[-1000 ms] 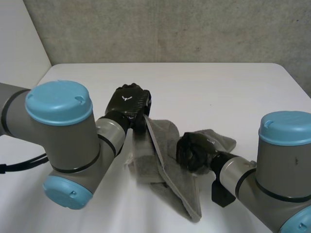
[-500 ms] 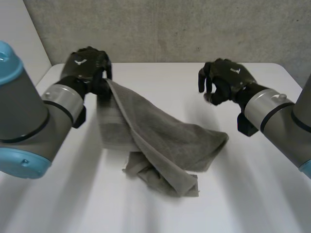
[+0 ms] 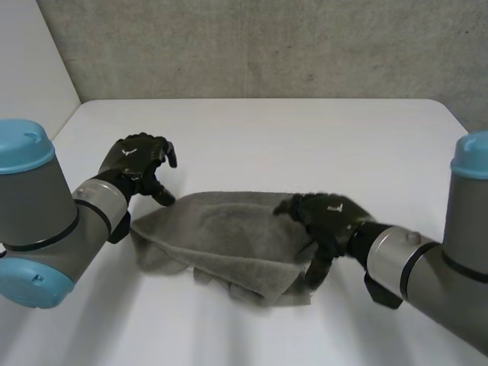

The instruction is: Fold the towel.

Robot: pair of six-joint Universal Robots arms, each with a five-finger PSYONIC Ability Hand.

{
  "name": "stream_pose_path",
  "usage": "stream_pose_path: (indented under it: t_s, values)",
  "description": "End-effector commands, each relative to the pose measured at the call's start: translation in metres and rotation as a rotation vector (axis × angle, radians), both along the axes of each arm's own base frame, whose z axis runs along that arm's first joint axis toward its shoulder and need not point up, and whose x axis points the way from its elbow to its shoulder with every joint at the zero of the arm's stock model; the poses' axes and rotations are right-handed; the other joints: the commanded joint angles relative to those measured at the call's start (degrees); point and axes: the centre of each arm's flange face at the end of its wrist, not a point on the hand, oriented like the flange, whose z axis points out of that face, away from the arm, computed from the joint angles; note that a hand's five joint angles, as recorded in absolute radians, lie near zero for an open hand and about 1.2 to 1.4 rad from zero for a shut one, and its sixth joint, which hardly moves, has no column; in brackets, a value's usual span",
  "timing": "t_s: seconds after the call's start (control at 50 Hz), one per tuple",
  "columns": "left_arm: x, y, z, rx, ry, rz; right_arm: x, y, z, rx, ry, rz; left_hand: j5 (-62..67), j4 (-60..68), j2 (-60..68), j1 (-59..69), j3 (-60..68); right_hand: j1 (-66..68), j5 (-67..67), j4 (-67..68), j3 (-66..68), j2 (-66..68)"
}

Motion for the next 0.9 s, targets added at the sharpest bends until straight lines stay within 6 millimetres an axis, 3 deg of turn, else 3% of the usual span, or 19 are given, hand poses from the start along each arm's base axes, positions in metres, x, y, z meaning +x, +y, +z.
stream_pose_path:
  t_s: [0.02,0.12,0.16,0.18,0.24,0.28,0.3,0.34,0.46,0.56,0.76,0.9]
  values:
    - [0.000,-0.001,-0.001,-0.012,-0.025,-0.004,0.002,0.011,-0.025,0.083,0.044,0.023,-0.17,-3.11,-1.78,-1.79,-2.78,-3.41,-3.60,-4.37,-2.68,-4.39]
    - [0.000,-0.001,-0.002,-0.008,-0.030,-0.006,0.004,0.011,-0.041,0.107,0.044,0.022,-4.72,-3.11,-6.32,-6.33,-2.78,-1.48,-1.67,-4.37,-2.68,-2.46]
    - [0.001,-0.001,-0.008,0.013,-0.040,-0.009,0.005,0.010,-0.042,0.100,0.038,0.025,-18.44,-3.11,-20.04,-20.05,-2.78,0.86,0.67,-4.37,-2.68,-0.12]
    - [0.001,-0.001,-0.008,0.013,-0.040,-0.009,0.005,0.010,-0.042,0.100,0.038,0.025,-18.51,-3.11,-20.11,-20.12,-2.78,0.88,0.69,-4.37,-2.68,-0.10]
    - [0.002,-0.001,-0.010,0.018,-0.049,-0.014,0.008,0.010,-0.043,0.083,0.027,0.031,-20.19,-3.11,-21.80,-21.80,-2.78,11.48,11.29,-4.37,-2.68,10.50]
    - [0.003,0.000,-0.011,0.020,-0.056,-0.030,0.010,0.007,-0.045,0.050,-0.001,0.027,-20.86,-3.11,-22.47,-22.48,-2.78,30.70,30.51,-4.37,-2.68,29.72]
    - [0.002,0.003,-0.013,0.023,-0.064,-0.057,0.010,0.007,-0.045,0.050,-0.002,0.027,-21.20,-3.11,-22.80,-22.81,-2.78,30.82,30.63,-4.37,-2.68,29.84]
    - [0.001,0.004,-0.014,0.024,-0.074,-0.090,0.015,0.000,-0.045,0.009,-0.058,0.012,-21.20,-3.11,-22.81,-22.81,-2.78,66.43,66.24,-4.37,-2.68,65.45]
    - [0.006,0.012,-0.019,0.065,-0.082,-0.218,0.014,-0.022,-0.032,-0.060,-0.151,-0.048,-21.20,-3.11,-22.81,-22.81,-2.78,66.59,66.40,-4.37,-2.68,65.61]
    - [0.001,0.022,-0.024,0.110,-0.058,-0.318,-0.007,-0.072,-0.015,-0.171,-0.209,-0.180,-20.19,-3.11,-21.80,-21.81,-2.78,66.59,66.40,-4.37,-2.68,65.61]
    - [0.006,0.018,-0.034,0.132,-0.058,-0.309,-0.027,-0.088,-0.019,-0.165,-0.199,-0.247,-19.18,-3.11,-20.79,-20.80,-2.78,66.59,66.40,-4.37,-2.68,65.61]
    - [0.010,0.004,-0.045,0.115,-0.074,-0.226,-0.033,-0.091,-0.021,-0.154,-0.197,-0.261,-17.17,-3.11,-18.77,-18.78,-2.78,66.59,66.40,-4.37,-2.68,65.61]
